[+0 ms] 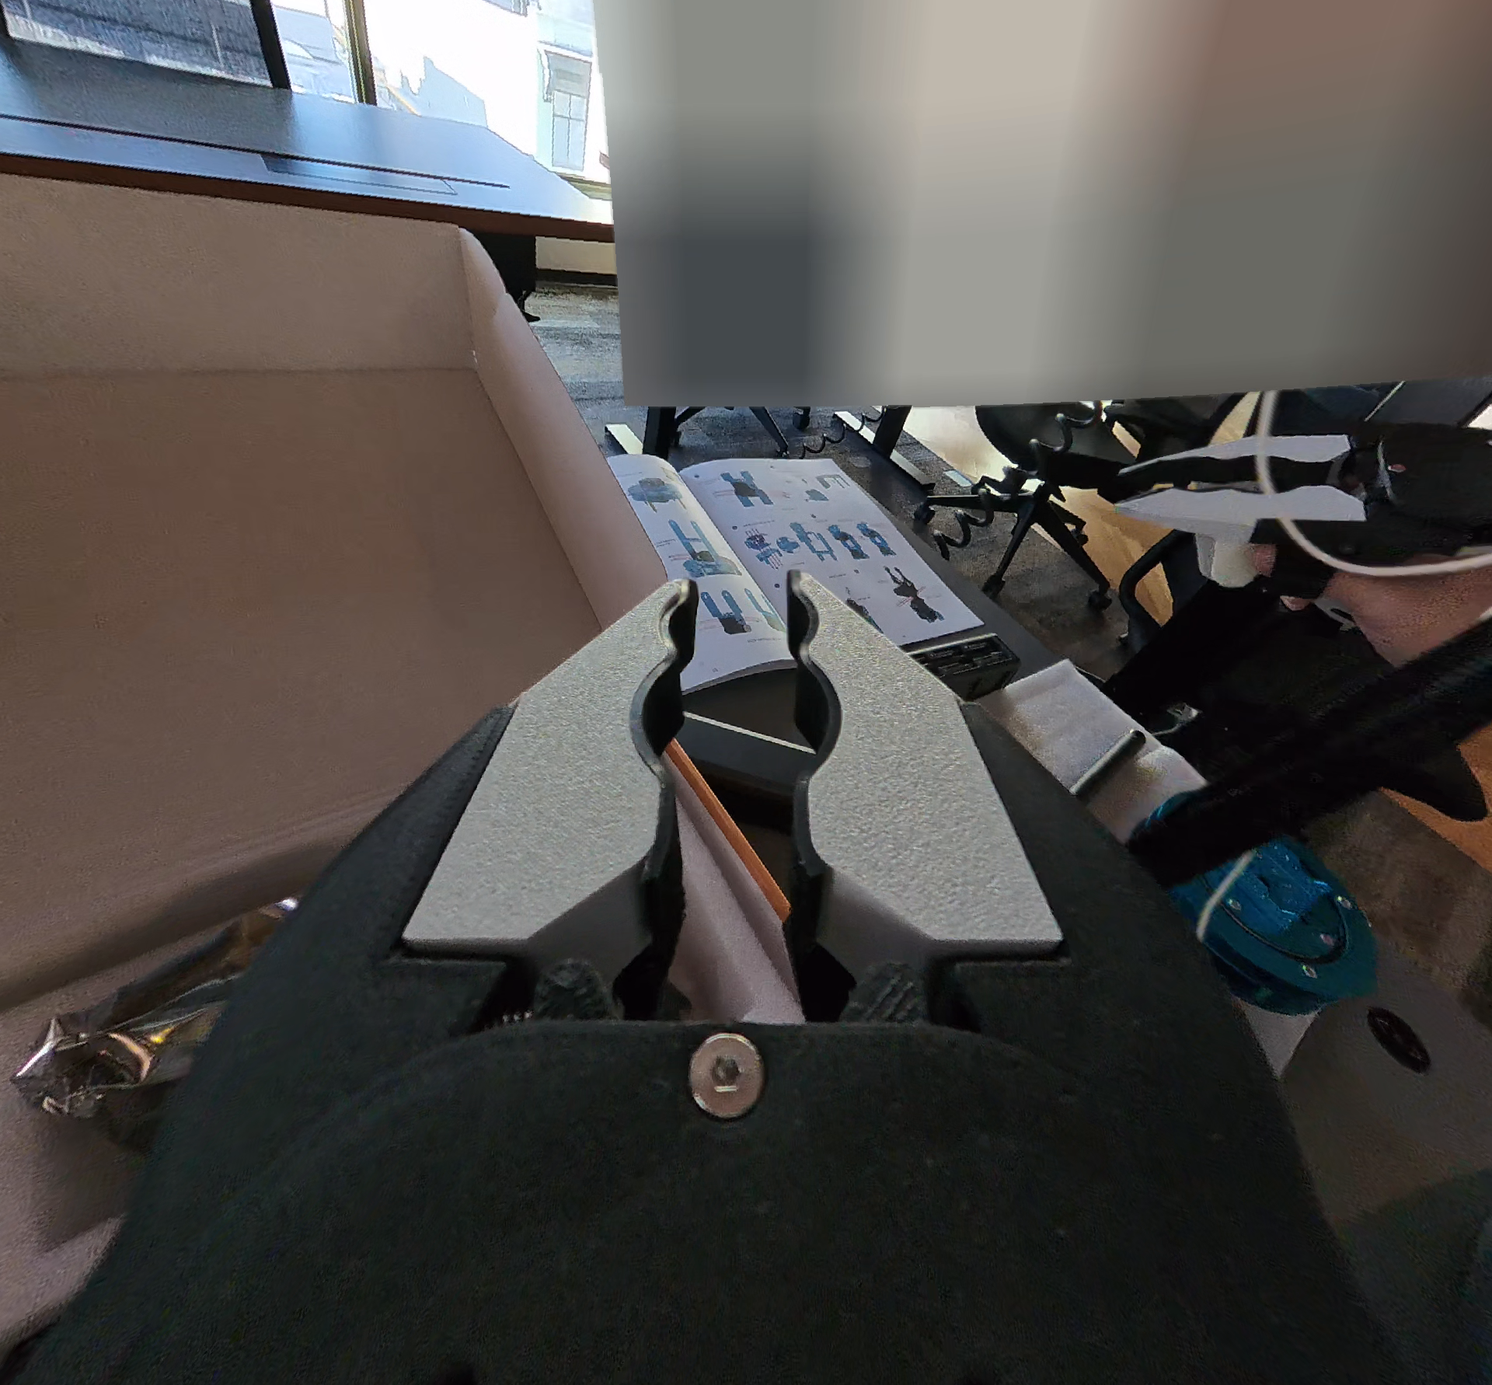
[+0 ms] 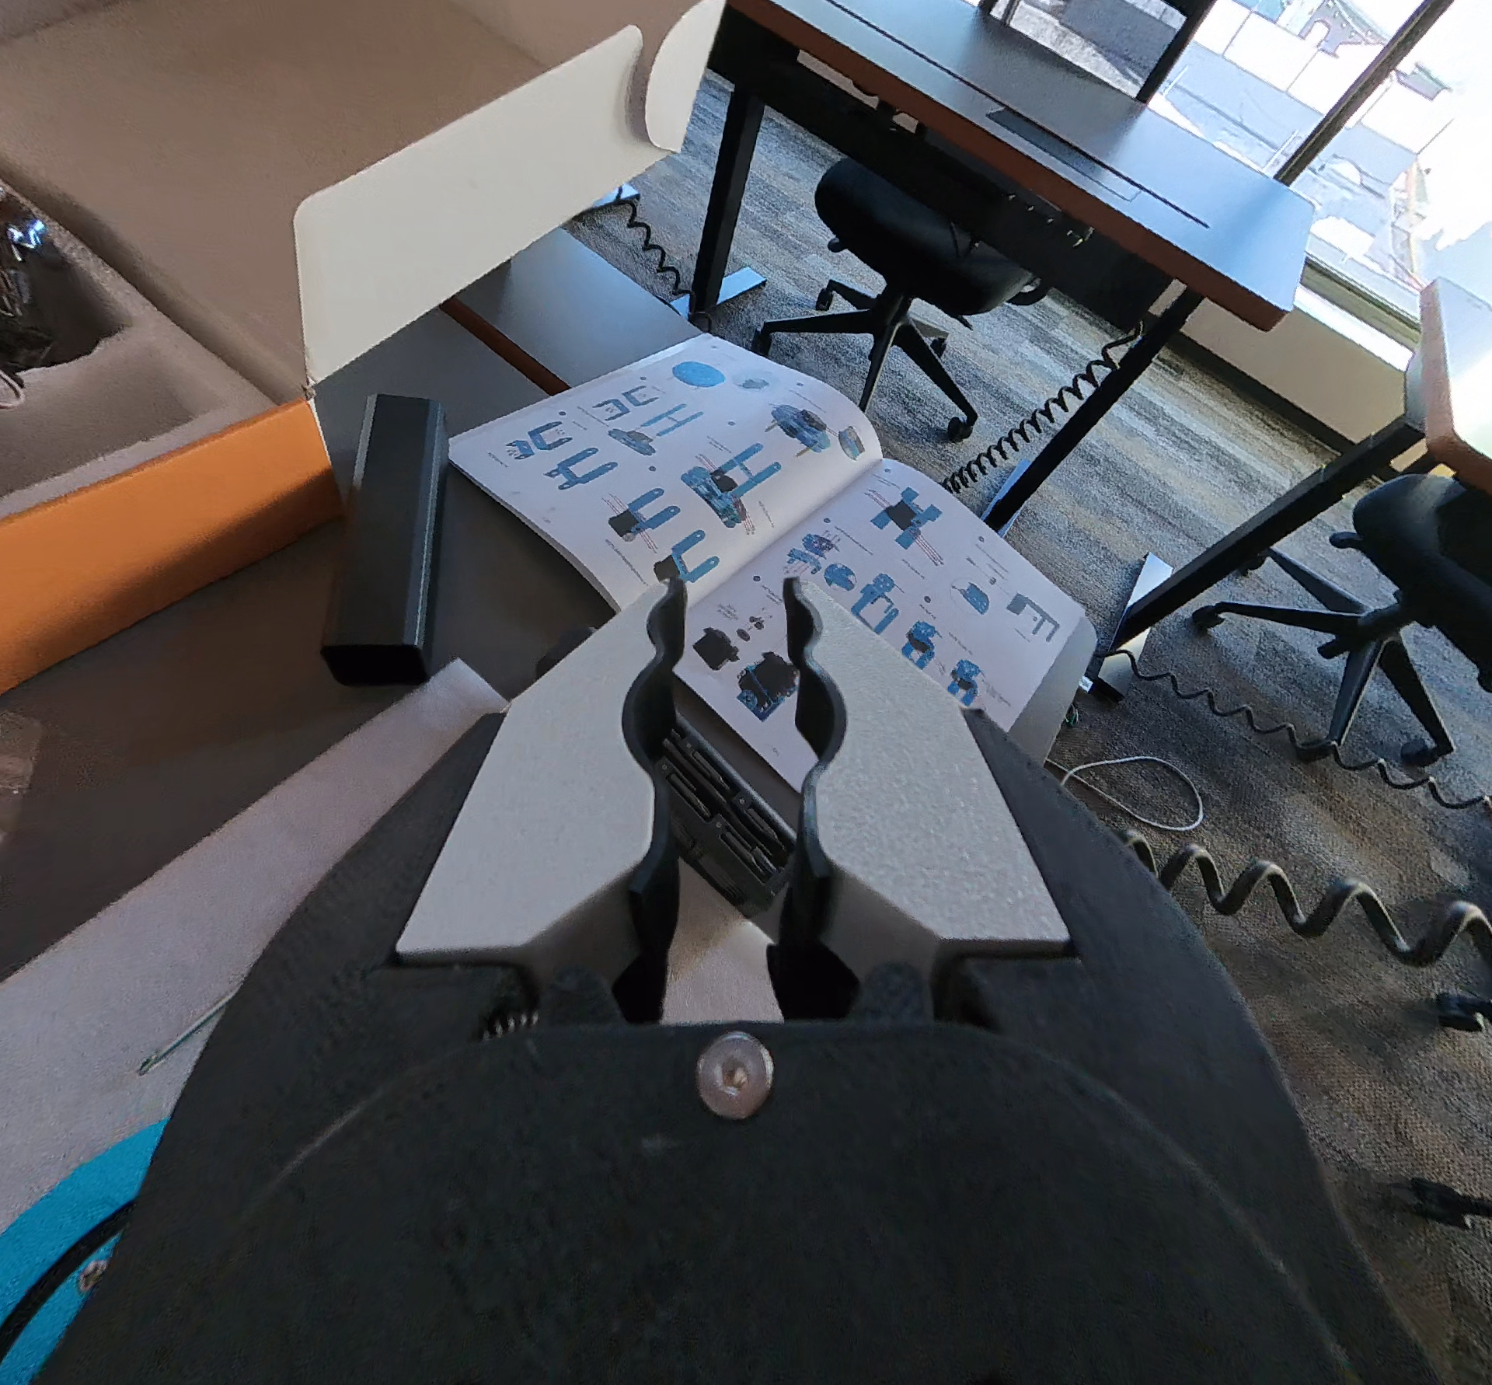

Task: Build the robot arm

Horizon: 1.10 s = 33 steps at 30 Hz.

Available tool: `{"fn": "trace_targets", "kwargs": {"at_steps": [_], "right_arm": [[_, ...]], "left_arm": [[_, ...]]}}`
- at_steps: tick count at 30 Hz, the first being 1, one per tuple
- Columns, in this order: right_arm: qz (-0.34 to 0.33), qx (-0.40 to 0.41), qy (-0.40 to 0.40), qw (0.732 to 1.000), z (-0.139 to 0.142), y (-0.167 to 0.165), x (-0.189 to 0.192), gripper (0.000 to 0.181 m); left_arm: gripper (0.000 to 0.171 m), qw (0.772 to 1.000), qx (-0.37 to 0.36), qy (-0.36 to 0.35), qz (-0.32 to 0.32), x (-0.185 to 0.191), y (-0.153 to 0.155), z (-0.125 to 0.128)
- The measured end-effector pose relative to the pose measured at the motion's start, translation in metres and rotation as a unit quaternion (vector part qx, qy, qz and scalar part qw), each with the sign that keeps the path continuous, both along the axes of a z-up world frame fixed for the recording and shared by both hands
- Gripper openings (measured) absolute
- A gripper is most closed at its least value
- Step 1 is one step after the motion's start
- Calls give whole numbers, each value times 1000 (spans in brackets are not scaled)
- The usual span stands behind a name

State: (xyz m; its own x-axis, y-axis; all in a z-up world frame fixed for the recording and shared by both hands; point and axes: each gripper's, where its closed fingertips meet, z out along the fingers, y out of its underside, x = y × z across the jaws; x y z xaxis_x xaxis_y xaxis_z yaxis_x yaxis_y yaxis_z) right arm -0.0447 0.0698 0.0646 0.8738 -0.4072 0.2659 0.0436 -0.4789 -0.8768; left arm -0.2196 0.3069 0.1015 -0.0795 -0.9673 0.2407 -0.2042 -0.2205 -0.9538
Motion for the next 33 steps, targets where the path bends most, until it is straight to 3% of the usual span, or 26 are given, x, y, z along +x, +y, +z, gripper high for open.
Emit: {"fn": "trace_targets", "kwargs": {"at_steps": [9, 16, 25, 33], "right_arm": [[-34, -14, -32, 999, 14, -3, 34, 23], [-61, -12, -22, 998, 4, -2, 66, 23], [-50, -42, -34, 997, -15, 7, 73, 21], [-44, -53, -26, 997, -30, 12, 76, 21]], "left_arm": [[20, 999, 12, 33, 38, 35, 36, -15], [19, 996, 34, 42, 67, 54, 70, -23], [18, 996, 57, 34, 61, 70, 79, -25], [17, 997, 30, 37, 64, 72, 80, -40]]}}
